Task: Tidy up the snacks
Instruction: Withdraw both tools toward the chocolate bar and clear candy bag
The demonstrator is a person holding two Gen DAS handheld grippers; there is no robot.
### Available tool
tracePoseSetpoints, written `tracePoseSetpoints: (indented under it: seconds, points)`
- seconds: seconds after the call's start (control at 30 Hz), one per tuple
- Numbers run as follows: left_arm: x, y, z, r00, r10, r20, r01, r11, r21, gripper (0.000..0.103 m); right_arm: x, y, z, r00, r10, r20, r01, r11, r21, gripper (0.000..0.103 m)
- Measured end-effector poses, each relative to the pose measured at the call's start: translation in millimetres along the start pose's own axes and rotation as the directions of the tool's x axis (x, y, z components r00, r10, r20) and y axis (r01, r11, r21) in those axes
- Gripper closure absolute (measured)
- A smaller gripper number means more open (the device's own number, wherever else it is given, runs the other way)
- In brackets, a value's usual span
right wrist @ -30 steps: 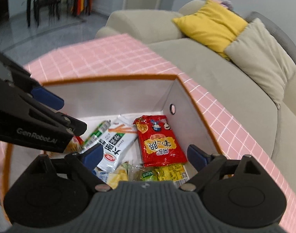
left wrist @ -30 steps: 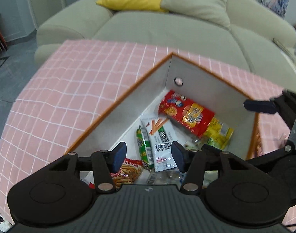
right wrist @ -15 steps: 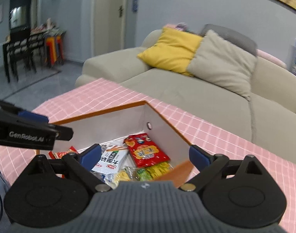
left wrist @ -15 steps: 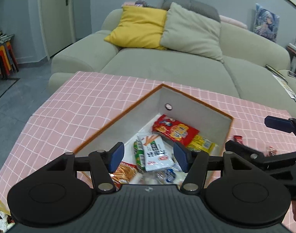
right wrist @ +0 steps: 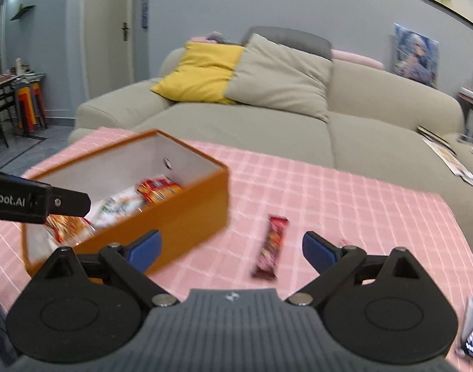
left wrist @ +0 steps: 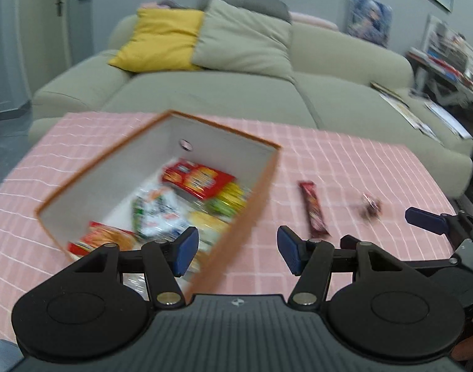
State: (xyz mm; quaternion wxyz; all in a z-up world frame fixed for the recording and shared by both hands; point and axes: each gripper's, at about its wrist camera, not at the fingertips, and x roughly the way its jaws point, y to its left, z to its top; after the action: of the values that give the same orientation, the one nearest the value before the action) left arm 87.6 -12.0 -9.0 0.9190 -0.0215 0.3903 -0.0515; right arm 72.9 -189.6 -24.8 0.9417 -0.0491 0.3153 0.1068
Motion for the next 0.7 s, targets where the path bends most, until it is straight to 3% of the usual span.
tracePoseSetpoints:
  seconds: [0.27,0.53,0.7]
  points:
    - [44,-42,-8,0.995,-0.080,-0.054,0.082,0.996,0.041,0.034,16,-40,-35,0.994,-0.075,-0.077,0.079,0.996,0.044,0.009]
    - [86,-66,-3,0.990,-0.116,-0.079,0.120,0.992,0.041,0.034,48,-81,-43,0.985,-0.130,-0.118,0.141,0.986,0.094,0.011]
    - [119,-70,2,0.983,-0.120,-0.136,0.125,0.992,0.027,0.034,71,-100,-40,0.980,-0.148,-0.136,0.164,0.980,0.112,0.015]
